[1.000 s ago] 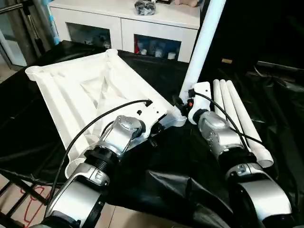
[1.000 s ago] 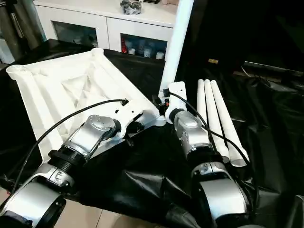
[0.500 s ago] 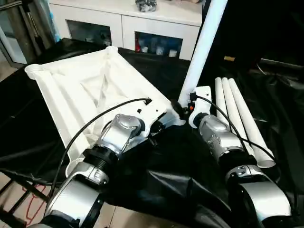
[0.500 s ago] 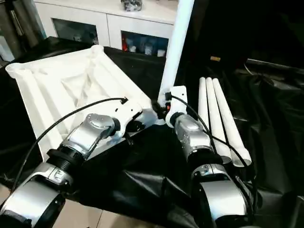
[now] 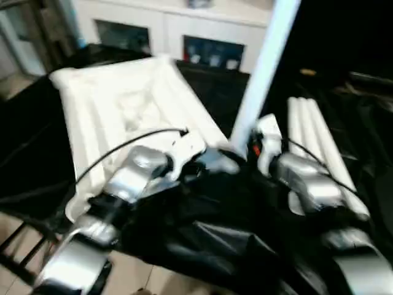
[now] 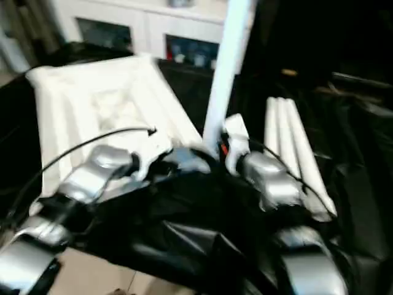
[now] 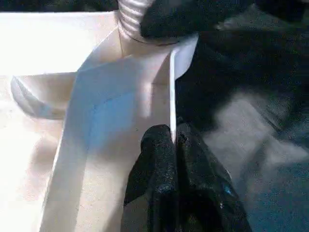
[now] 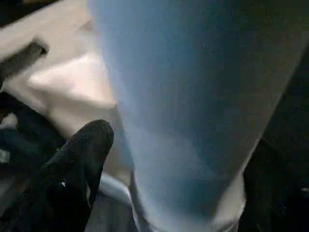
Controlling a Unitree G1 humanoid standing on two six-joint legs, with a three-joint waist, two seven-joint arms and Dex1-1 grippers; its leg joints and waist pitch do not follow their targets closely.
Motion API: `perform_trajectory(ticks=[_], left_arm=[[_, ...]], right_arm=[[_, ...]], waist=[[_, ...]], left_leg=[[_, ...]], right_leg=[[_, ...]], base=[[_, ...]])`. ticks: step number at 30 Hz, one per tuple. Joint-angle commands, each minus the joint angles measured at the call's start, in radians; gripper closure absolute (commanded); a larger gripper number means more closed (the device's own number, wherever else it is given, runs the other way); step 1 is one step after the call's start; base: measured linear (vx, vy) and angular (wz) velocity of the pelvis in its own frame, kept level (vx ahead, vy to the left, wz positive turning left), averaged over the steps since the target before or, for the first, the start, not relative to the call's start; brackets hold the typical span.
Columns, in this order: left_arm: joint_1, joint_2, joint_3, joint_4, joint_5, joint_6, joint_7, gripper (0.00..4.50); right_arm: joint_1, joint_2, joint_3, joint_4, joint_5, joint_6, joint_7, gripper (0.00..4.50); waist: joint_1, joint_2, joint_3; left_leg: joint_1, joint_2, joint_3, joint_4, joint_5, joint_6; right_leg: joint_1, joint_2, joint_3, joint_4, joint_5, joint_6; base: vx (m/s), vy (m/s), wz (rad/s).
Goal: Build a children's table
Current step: Rotate leg to tighten
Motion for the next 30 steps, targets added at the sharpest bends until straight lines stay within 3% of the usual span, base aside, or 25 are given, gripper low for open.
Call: perform_trajectory(ticks=[1, 7, 12, 15, 22, 30], left_arm=[[-0.012, -0.013, -0.028, -0.074, -0.045, -0.039, -0.070, 4.50], [0.015, 0.057, -0.038, -0.112, -0.076, -0.084, -0.211, 4.50], [0.036, 0.109, -0.039, -0.131, -0.093, -0.106, -0.292, 4.50], [0.038, 0.119, -0.039, -0.126, -0.090, -0.113, -0.304, 4.50], [0.045, 0.127, -0.039, -0.125, -0.090, -0.119, -0.319, 4.50], [0.051, 0.117, -0.040, -0.112, -0.084, -0.122, -0.312, 4.50]], right_arm=[[0.026, -0.009, 0.053, -0.036, -0.014, 0.022, 0.072, 0.48], [0.097, -0.081, 0.078, -0.168, 0.008, 0.050, 0.169, 0.48], [0.134, -0.108, 0.095, -0.239, 0.020, 0.064, 0.222, 0.62], [0.141, -0.109, 0.097, -0.248, 0.023, 0.071, 0.228, 0.73], [0.161, -0.102, 0.101, -0.273, 0.028, 0.088, 0.227, 1.43], [0.182, -0.072, 0.099, -0.290, 0.045, 0.103, 0.206, 1.67]], waist=[[0.002, 0.009, -0.072], [0.012, 0.008, -0.069], [0.018, 0.011, -0.071], [0.020, 0.013, -0.072], [0.023, 0.009, -0.074], [0.025, 0.009, -0.075]], left_leg=[[0.011, 0.070, -0.017, -0.054, 0.033, 0.145], [0.009, 0.066, -0.017, -0.055, 0.005, 0.117], [0.009, 0.066, -0.017, -0.054, 0.019, 0.112], [0.009, 0.067, -0.016, -0.052, 0.018, 0.108], [0.006, 0.064, -0.017, -0.050, 0.032, 0.106], [0.006, 0.062, -0.017, -0.048, 0.034, 0.101]], right_leg=[[0.071, -0.121, 0.061, -0.043, 0.179, -0.305], [0.073, -0.120, 0.061, -0.047, 0.120, -0.279], [0.071, -0.117, 0.059, -0.041, 0.137, -0.270], [0.070, -0.118, 0.059, -0.041, 0.138, -0.270], [0.072, -0.118, 0.058, -0.037, 0.154, -0.268], [0.072, -0.117, 0.058, -0.036, 0.140, -0.260]], base=[[0.000, 0.000, 0.00], [0.000, 0.000, 0.00], [0.000, 0.000, 0.00], [0.000, 0.000, 0.00], [0.000, 0.000, 0.00], [0.000, 0.000, 0.00]])
